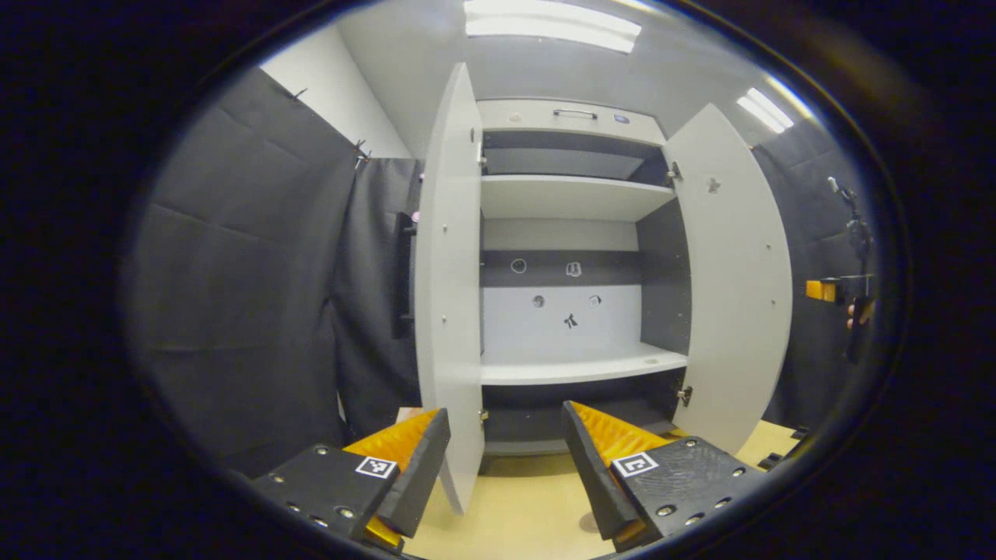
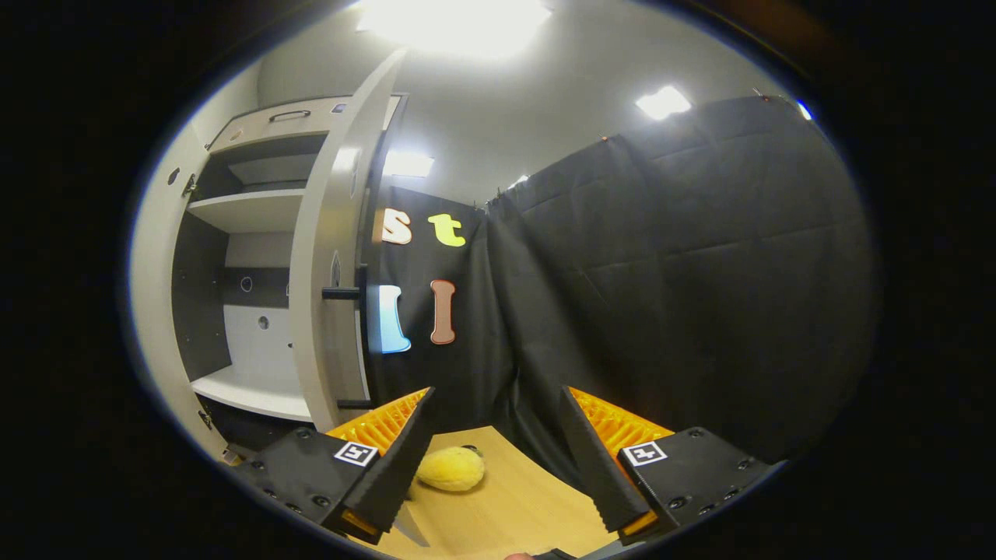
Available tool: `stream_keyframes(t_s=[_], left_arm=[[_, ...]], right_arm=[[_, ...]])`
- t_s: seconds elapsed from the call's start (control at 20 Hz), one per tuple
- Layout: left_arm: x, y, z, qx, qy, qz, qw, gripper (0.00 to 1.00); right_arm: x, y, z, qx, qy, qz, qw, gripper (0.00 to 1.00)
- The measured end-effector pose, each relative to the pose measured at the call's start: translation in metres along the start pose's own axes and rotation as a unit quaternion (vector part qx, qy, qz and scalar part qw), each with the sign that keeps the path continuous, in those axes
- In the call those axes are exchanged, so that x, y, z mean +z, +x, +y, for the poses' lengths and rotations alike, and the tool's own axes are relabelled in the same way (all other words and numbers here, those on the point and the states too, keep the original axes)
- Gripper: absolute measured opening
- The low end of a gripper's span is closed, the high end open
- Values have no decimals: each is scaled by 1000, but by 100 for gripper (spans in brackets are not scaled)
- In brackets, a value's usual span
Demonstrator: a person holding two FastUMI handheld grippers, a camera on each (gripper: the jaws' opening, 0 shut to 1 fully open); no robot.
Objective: Grasp the bottle in the cabinet with the left hand and place it on the coaster, then close the right door with the right hand and the left door with the left hand.
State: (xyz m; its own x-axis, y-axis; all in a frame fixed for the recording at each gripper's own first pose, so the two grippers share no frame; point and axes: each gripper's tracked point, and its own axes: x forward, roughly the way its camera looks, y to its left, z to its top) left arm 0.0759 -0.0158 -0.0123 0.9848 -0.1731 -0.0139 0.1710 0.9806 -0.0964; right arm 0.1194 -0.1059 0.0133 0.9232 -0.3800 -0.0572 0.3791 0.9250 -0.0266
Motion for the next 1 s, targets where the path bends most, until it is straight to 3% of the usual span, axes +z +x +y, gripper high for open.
stream_keyframes(t_s=[0.3,0.35,0.4,0.55,0.65,0.95,1.0], left_arm=[[11,-4,78,51,9,-15,999,88],[11,-5,91,60,10,-15,998,84],[10,-6,103,69,11,-16,997,85],[6,-4,135,88,10,-15,996,85],[3,0,151,95,5,-12,995,84],[-1,11,173,90,-4,-13,996,84],[-2,12,175,88,-6,-12,996,84]], right_arm=[[1,10,31,-5,3,0,1000,96],[1,10,31,-12,-2,-2,1000,96],[3,8,31,-19,-9,-7,1000,92],[3,5,38,-14,-21,-14,1000,96],[4,4,46,-9,-20,-12,1000,92],[3,-16,81,23,-13,-15,1000,92],[3,-20,89,28,-15,-17,999,95]])
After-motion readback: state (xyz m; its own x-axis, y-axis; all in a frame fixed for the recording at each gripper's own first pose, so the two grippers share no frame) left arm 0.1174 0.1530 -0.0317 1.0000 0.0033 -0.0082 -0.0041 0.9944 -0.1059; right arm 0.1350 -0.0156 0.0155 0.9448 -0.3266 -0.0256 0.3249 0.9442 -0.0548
